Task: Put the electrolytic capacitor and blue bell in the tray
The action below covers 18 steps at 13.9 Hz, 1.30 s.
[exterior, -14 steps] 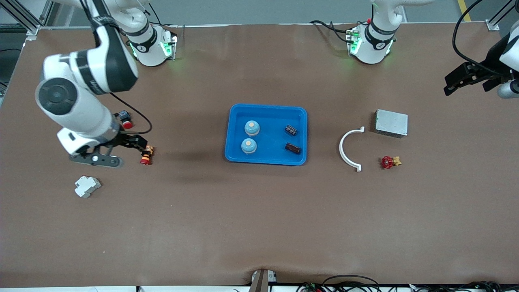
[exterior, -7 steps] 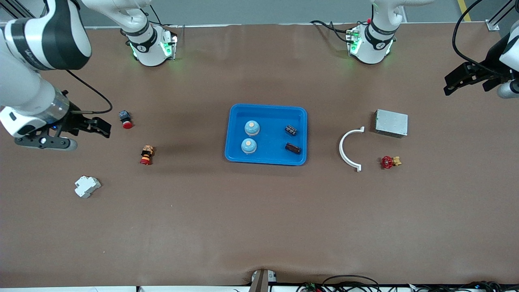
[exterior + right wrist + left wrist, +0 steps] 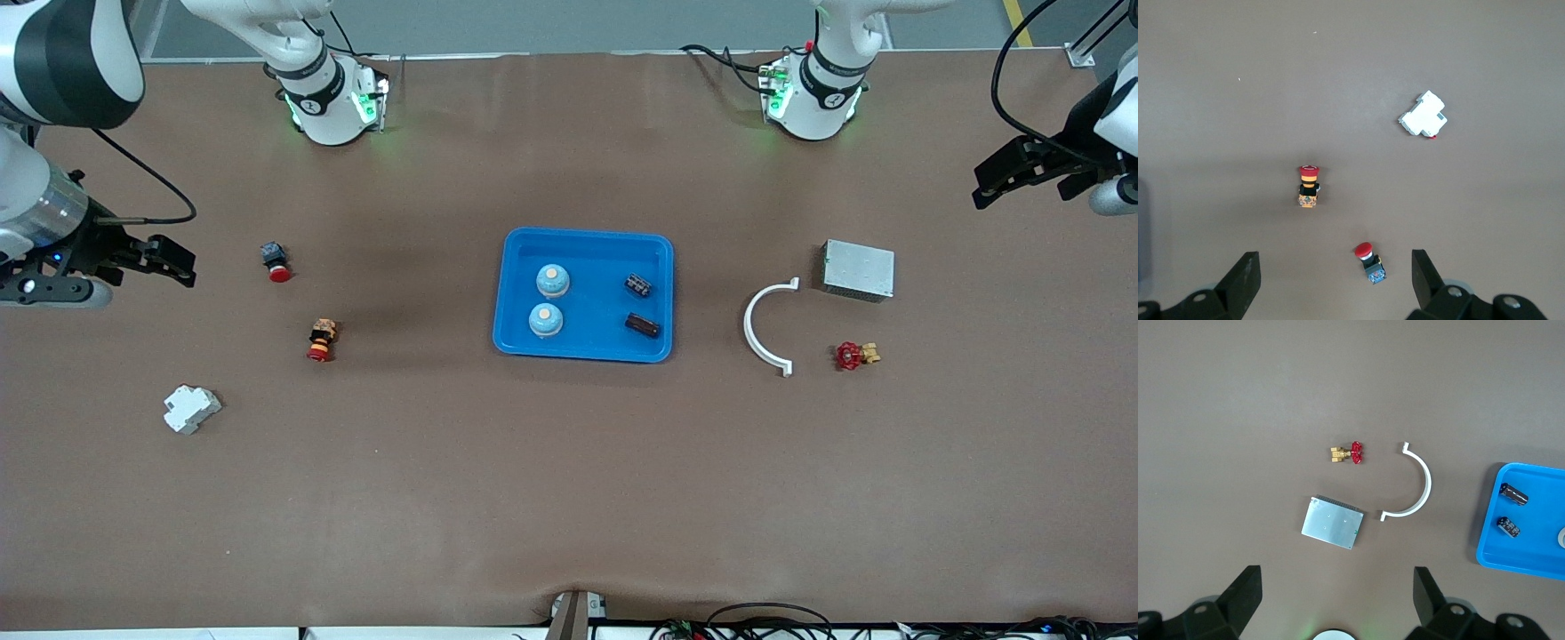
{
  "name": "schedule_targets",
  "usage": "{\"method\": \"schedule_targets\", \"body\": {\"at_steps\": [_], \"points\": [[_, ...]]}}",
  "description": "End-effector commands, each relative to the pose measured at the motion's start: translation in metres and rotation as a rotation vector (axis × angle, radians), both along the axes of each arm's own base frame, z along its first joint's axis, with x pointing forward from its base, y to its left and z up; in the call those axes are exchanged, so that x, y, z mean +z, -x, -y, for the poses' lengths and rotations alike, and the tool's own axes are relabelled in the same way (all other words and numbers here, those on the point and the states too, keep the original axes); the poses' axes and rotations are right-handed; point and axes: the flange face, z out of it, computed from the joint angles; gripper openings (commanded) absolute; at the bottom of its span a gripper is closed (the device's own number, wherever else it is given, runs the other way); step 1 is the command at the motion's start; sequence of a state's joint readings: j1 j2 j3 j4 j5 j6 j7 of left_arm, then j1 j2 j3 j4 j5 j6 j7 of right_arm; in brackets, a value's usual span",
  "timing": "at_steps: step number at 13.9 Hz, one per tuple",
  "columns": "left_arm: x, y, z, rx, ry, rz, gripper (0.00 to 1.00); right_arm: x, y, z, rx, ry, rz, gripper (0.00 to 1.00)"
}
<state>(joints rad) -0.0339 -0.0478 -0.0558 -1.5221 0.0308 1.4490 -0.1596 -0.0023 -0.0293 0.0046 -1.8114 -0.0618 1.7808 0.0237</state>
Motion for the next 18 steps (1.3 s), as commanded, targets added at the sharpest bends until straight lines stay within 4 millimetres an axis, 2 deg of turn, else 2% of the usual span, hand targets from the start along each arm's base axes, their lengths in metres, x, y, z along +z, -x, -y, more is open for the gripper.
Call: {"method": "schedule_targets", "body": {"at_steps": [1,3,6,11,14,18], "points": [[0.007,0.005,0.005,0.003,0.0,0.004,1.0,0.022,0.014,0.002,0.027,-0.003,0.008,1.0],[0.007,0.005,0.005,0.002,0.002,0.004,1.0,0.037,0.017,0.01,0.011,-0.003,0.004,1.0],[0.01,0.007,0.005,0.002,0.002,0.009,1.0,0.079,0.021,0.012,0.003,-0.001,0.002,1.0],[0.009,0.013,0.005,0.004,-0.003,-0.028,1.0,0.125,0.023,0.019,-0.016,-0.007,0.038,1.0],[0.008,0.013,0.005,0.004,-0.002,-0.03,1.0,0.131,0.013,0.02,-0.021,-0.014,0.02,1.0],[0.011,0.014,0.004,0.004,-0.002,-0.023,1.0,0.13,0.013,0.017,-0.026,-0.033,0.018,1.0]]}}
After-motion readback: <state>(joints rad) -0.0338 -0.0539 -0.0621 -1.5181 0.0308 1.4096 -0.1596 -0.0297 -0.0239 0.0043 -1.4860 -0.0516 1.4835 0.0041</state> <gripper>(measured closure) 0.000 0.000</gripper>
